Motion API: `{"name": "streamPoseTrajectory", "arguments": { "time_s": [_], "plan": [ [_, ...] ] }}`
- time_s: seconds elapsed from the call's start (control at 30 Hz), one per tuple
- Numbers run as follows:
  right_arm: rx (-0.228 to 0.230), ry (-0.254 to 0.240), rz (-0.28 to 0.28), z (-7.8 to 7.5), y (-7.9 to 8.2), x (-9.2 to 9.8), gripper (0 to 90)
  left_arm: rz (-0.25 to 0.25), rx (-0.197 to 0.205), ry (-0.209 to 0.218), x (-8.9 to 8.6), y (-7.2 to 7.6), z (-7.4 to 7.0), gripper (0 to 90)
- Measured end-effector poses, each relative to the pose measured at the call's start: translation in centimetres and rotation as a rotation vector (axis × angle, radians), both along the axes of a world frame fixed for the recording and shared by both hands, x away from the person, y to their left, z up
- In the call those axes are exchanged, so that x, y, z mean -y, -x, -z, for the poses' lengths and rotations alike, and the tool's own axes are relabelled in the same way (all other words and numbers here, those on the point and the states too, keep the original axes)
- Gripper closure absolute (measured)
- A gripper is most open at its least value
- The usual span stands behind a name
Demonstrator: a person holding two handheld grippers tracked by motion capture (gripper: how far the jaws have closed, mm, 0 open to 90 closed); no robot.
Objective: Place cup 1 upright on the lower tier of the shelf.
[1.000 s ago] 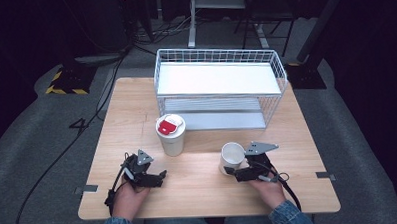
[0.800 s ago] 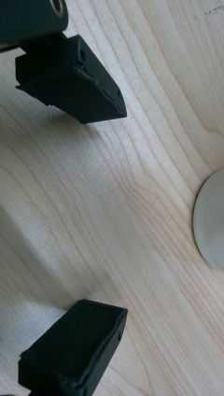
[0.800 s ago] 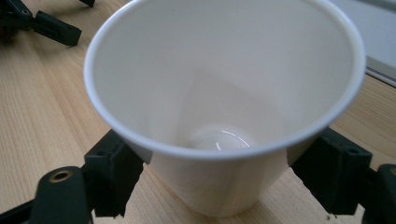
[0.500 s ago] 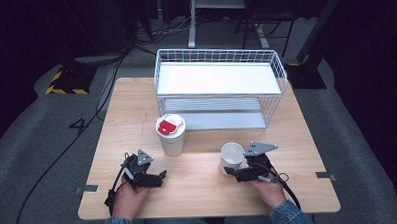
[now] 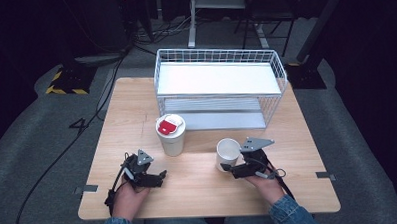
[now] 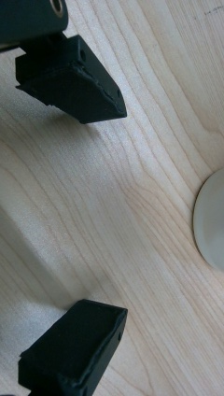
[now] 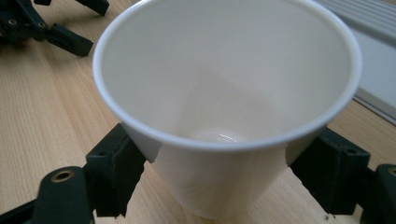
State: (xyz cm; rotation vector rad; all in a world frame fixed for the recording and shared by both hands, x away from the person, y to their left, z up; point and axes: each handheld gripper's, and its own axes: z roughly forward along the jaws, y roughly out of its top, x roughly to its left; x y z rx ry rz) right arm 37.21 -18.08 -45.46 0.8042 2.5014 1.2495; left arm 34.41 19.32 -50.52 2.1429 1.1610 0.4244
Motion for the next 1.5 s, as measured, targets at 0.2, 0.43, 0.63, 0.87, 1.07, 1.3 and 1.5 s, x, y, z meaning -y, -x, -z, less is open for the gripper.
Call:
{"name": "streamPoseTrajectory", "arguments": {
  "time_s": [0.2, 0.43, 0.63, 0.87, 1.07, 1.3, 1.5],
  "plan": [
    [0.000, -0.013, 0.007, -0.9, -1.1, -0.4, 22.3, 0.000, -0.002, 0.002, 0.0, 0.0, 0.0, 6.8],
    [-0.003, -0.027, 0.009, -1.7, -2.3, -0.9, 22.3, 0.000, 0.000, 0.000, 0.0, 0.0, 0.0, 6.8],
    [0.005, -0.028, 0.022, -2.3, -3.8, -1.3, 22.3, 0.002, 0.001, -0.001, 0.0, 0.0, 0.0, 6.7],
    [0.019, -0.029, 0.053, -2.6, -5.3, -1.7, 22.3, 0.002, 0.000, 0.000, 0.0, 0.0, 0.0, 6.7],
    [0.037, -0.022, 0.116, -2.6, -6.6, -2.4, 22.4, 0.003, 0.000, 0.000, 0.0, 0.0, 0.0, 6.7],
    [0.046, -0.029, 0.180, -2.3, -8.1, -2.8, 22.4, 0.002, 0.000, -0.001, 0.0, 0.0, 0.0, 6.7],
    [0.060, -0.035, 0.201, -2.1, -9.2, -3.1, 22.4, 0.003, 0.000, -0.001, 0.0, 0.0, 0.0, 6.7]
  ]
}}
